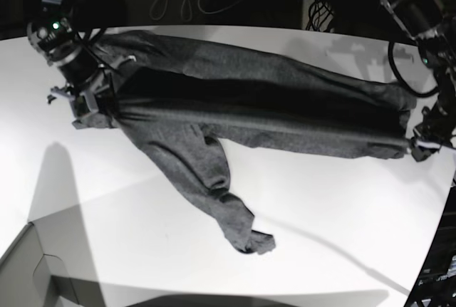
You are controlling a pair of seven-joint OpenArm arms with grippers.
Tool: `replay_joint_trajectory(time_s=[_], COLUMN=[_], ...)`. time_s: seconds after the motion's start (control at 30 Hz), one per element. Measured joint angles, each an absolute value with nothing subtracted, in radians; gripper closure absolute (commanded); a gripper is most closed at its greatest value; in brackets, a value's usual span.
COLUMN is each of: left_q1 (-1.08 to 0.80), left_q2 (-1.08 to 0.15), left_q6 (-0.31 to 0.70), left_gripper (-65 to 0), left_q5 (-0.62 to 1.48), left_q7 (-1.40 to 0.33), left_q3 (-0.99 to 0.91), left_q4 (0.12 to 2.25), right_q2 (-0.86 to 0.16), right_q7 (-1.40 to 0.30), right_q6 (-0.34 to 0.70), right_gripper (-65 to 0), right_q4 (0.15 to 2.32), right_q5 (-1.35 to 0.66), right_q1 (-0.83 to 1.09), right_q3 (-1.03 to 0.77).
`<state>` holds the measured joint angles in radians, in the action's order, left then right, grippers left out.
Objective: Layout the t-shirt on the table in an organized manner, then fold the t-shirt properly
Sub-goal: 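Grasp the shirt sides with both grippers and fold the shirt lengthwise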
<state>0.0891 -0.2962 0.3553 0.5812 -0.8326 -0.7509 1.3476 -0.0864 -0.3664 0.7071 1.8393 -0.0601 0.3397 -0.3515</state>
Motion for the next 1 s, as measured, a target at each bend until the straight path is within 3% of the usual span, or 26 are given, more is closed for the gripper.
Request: replay_joint_trajectory(time_s=[0.57, 1.0], left_q1=[-0.056, -0.069], left_q2=[-0.293, -0.300], left_q6=[0.356, 0.363], left_gripper=[0.0, 0.0], left_q5=[0.582, 0.572], left_q7=[-0.834, -0.826], left_q3=[-0.750, -0.748], left_q4=[1.420, 1.296], right_q2=[-0.114, -0.114], right_q7=[-0.362, -0.359], right_q6=[0.703, 0.703], right_gripper=[0.0, 0.0], right_q4=[1.824, 1.772], right_q5=[-0.065, -0.065], right_q1=[0.430, 0.439], right_q3=[-0.350, -0.346])
